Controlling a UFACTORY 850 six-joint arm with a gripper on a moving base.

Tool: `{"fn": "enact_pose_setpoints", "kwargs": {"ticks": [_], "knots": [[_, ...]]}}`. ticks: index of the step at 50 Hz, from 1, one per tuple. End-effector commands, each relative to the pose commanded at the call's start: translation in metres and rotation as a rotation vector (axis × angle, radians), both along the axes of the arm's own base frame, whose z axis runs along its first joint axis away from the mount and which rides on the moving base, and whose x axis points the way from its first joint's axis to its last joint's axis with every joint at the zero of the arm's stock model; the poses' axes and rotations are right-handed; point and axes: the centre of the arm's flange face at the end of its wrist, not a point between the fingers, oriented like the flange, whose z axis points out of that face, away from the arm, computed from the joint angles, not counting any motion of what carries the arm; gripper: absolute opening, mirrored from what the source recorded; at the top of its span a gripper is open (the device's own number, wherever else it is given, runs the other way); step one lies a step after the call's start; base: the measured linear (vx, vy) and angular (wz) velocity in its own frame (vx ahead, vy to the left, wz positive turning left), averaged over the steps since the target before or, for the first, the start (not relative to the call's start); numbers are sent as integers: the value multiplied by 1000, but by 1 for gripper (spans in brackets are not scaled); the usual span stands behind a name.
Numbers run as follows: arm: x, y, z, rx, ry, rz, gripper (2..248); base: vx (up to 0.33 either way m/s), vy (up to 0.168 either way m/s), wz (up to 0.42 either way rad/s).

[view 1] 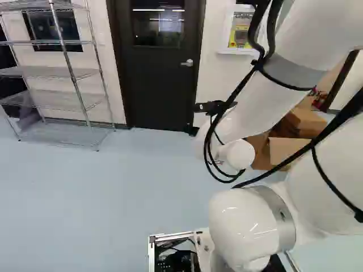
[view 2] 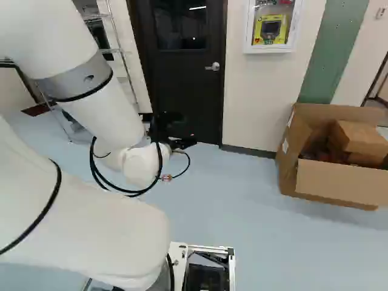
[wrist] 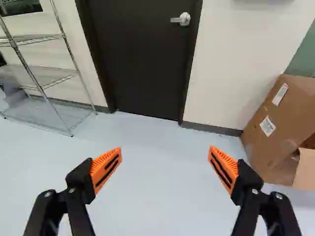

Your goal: Open the door and move inside

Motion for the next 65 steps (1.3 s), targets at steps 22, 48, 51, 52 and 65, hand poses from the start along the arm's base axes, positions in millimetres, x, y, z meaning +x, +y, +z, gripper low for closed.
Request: {"fn": "enact_pose_setpoints", "kwargs": {"ticks": [22, 48, 51, 52, 65], "knots": [[0, 0, 0, 0, 0, 0, 247, 159, 3, -1], [0, 0, 0, 0, 0, 0, 247, 246, 15, -11], [0, 0, 0, 0, 0, 0, 247, 273, 40, -27], [0, 0, 0, 0, 0, 0, 247, 268, 46, -22], [0, 0, 0, 0, 0, 0, 247, 287, 50, -27]]}}
